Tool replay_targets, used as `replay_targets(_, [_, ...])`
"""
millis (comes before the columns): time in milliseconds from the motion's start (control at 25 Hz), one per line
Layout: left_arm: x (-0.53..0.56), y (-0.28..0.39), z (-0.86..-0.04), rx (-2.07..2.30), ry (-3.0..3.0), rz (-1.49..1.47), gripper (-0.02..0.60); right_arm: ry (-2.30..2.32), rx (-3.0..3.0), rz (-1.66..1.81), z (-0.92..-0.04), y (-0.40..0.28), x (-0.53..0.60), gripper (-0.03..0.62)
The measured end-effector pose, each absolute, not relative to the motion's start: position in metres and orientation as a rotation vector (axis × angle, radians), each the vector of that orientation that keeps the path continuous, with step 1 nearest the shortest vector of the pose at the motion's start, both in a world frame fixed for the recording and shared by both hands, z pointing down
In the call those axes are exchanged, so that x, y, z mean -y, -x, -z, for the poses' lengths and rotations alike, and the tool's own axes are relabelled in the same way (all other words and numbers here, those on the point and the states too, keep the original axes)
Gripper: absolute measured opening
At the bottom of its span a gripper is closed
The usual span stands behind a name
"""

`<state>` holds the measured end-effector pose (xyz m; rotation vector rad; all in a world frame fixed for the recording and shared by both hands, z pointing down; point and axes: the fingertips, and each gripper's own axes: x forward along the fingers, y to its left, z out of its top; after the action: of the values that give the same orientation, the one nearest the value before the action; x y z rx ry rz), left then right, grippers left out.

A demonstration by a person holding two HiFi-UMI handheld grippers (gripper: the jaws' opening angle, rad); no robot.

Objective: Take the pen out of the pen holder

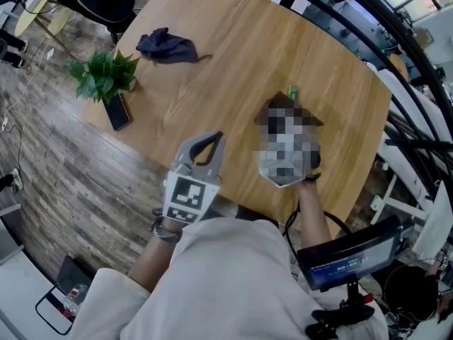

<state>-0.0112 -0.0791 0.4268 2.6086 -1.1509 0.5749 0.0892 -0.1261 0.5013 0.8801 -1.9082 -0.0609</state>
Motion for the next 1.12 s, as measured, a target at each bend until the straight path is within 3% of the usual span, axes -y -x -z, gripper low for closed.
replay_targets(1120, [0.069,0.018,-0.412,1.143,-2.663,-0.525,0.000,-0.968,1.892,0.107,-0.469,-0.088,0.117,0.048])
